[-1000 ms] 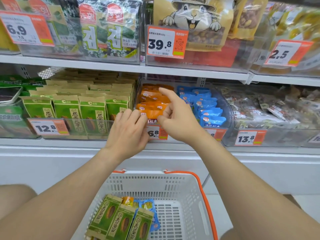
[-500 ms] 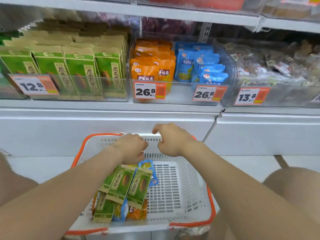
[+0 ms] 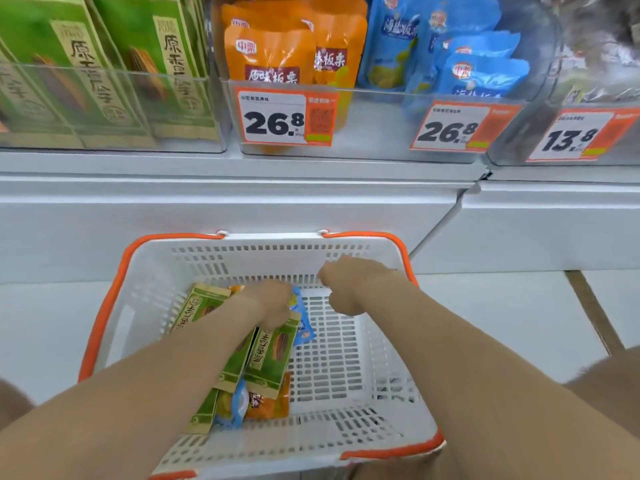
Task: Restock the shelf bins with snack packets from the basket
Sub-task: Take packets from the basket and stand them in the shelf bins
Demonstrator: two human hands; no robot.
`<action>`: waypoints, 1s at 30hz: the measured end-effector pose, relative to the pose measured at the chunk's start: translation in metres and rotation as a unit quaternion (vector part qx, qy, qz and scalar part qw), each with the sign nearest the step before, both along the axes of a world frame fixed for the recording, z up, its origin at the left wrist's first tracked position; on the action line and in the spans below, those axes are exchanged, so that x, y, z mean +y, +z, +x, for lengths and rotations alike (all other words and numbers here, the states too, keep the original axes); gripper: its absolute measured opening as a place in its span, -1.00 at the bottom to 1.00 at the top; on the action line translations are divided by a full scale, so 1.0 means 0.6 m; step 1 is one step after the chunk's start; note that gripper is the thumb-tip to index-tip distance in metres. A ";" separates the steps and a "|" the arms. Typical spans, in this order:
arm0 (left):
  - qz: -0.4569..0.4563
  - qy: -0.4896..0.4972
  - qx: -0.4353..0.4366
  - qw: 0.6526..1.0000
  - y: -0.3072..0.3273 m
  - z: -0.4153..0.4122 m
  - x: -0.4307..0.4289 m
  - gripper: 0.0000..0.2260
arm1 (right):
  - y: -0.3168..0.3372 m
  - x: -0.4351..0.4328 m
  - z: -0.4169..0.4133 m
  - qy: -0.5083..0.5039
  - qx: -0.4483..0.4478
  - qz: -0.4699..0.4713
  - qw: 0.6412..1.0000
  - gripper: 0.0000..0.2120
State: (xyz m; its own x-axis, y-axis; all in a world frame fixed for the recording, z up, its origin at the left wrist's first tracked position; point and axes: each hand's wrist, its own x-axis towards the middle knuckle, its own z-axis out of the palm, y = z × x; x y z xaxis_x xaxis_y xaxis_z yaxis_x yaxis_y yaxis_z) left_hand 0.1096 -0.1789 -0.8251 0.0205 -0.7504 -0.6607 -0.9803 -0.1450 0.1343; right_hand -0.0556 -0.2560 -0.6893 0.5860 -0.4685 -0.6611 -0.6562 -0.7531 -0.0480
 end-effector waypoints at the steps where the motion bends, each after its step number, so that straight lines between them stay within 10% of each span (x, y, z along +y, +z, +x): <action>1: 0.004 -0.002 0.004 1.000 -0.015 0.000 -0.002 -0.45 | -0.002 -0.006 0.001 -0.005 0.002 0.002 1.000 -0.61; 11: -0.091 0.100 0.113 0.984 -0.036 -0.010 -0.015 -0.82 | -0.003 -0.029 0.023 -0.018 0.011 -0.010 1.000 -0.63; 17: -0.084 0.158 0.157 0.971 -0.004 -0.036 0.005 -0.35 | 0.022 -0.016 0.018 -0.012 0.010 -0.015 1.000 -0.64; 23: -0.109 0.145 0.149 0.972 0.035 -0.062 0.035 -0.65 | 0.072 0.009 0.017 -0.003 -0.021 -0.007 1.000 -0.61; 28: -0.244 0.313 0.257 0.881 0.092 -0.038 0.037 -0.76 | 0.124 0.021 0.000 -0.052 -0.065 -0.045 0.995 -0.66; 30: -0.231 0.440 0.366 0.787 0.122 -0.030 0.035 -0.78 | 0.145 0.016 -0.014 -0.121 -0.083 -0.058 0.988 -0.85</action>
